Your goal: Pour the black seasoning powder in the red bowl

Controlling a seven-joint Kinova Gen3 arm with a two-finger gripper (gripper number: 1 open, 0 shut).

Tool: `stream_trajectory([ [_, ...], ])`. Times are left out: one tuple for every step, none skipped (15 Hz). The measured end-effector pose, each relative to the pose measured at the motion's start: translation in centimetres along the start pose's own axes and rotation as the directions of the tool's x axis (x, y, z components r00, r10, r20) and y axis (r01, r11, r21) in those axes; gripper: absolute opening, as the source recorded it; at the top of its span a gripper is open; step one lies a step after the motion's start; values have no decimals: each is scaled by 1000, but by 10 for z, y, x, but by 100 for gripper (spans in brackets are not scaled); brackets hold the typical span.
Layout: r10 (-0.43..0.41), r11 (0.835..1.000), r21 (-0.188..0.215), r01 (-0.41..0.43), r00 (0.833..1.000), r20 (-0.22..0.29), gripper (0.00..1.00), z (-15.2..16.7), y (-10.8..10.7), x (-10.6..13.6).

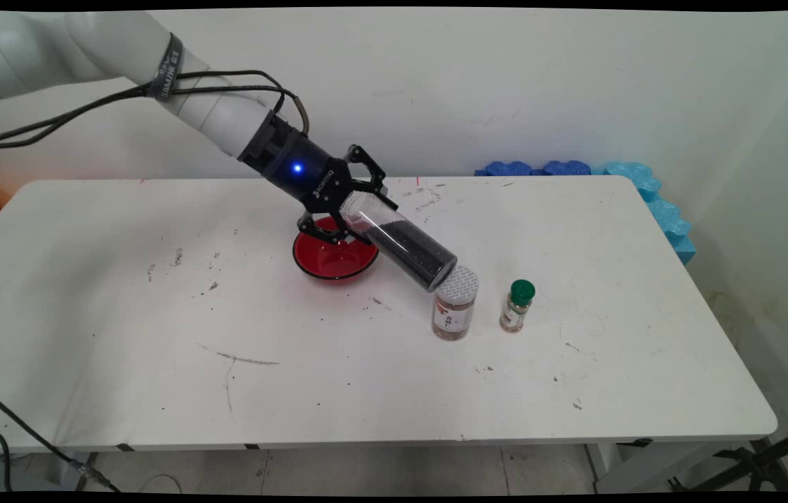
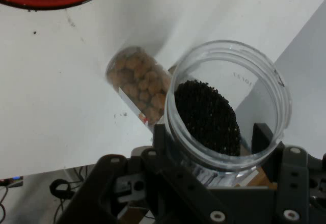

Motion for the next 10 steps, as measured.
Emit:
stream_trajectory([
  [-9, 1000, -2, 9, 1000, 2, 0, 1, 0, 1],
  [-15, 1000, -3, 15, 1000, 3, 0, 1, 0, 2],
  [-23, 1000, -4, 23, 1000, 5, 0, 1, 1, 3],
  [-29, 1000, -6, 29, 1000, 6, 0, 2, 1, 3],
  [-38, 999, -8, 38, 999, 8, 0, 2, 1, 4],
  [-44, 999, -9, 44, 999, 10, 0, 3, 1, 5],
  [-51, 999, -11, 51, 999, 11, 0, 3, 1, 5],
  [-57, 998, -12, 58, 998, 13, 0, 3, 1, 6],
  [-65, 998, -13, 65, 998, 15, 0, 3, 1, 7],
  [-73, 997, -14, 74, 997, 17, 0, 4, 1, 7],
])
